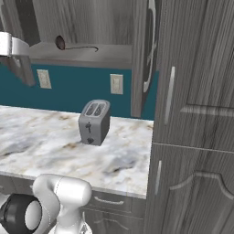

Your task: Open the cabinet and move the ladle to the pot. Then close the cabinet.

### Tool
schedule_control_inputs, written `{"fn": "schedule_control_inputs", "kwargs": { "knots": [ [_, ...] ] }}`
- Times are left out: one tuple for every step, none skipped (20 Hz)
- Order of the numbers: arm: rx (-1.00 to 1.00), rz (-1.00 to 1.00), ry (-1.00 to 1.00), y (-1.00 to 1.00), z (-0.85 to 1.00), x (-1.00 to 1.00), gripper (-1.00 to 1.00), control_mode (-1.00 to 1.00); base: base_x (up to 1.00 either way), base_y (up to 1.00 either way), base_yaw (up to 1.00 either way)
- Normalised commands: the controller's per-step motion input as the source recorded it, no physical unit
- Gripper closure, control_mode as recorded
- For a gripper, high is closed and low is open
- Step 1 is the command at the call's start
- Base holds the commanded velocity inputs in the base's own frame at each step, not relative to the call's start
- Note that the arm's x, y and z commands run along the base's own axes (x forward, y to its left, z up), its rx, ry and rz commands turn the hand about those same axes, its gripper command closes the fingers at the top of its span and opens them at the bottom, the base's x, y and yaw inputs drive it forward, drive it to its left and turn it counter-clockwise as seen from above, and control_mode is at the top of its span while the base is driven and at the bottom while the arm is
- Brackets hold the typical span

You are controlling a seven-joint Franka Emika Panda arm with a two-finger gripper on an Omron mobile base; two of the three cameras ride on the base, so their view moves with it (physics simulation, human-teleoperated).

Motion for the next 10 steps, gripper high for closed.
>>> {"fn": "schedule_control_inputs", "kwargs": {
  "knots": [
    [0.0, 0.0, 0.07, 1.0, 0.03, -0.82, 1.0, -1.0, 0.0, 0.0, 0.0],
    [0.0, 0.0, 0.05, 1.0, 0.0, -0.73, 1.0, -1.0, 0.0, 0.0, 0.0],
    [0.0, 0.0, 0.06, 1.0, 0.0, -0.64, 1.0, -1.0, 0.0, 0.0, 0.0],
    [0.0, 0.0, 0.05, 1.0, 0.0, -0.56, 1.0, -1.0, 0.0, 0.0, 0.0],
    [0.0, 0.0, 0.06, 1.0, 0.0, -0.51, -1.0, -1.0, 0.0, 0.0, 0.0],
    [0.0, 0.0, 0.07, 1.0, 0.0, -0.43, -1.0, -1.0, 0.0, 0.0, 0.0],
    [0.0, 0.0, 0.05, 0.96, 0.0, -0.36, -1.0, -1.0, 0.0, 0.0, 0.0],
    [0.0, 0.0, 0.04, 0.69, 0.0, -0.38, -1.0, -1.0, 0.0, 0.0, 0.0],
    [0.0, 0.0, 0.03, 0.34, 0.04, -0.43, -1.0, -1.0, 0.0, 0.0, 0.0],
    [0.0, 0.0, 0.01, 0.01, 0.11, -0.6, -1.0, -1.0, 0.0, 0.0, 0.0]
  ]
}}
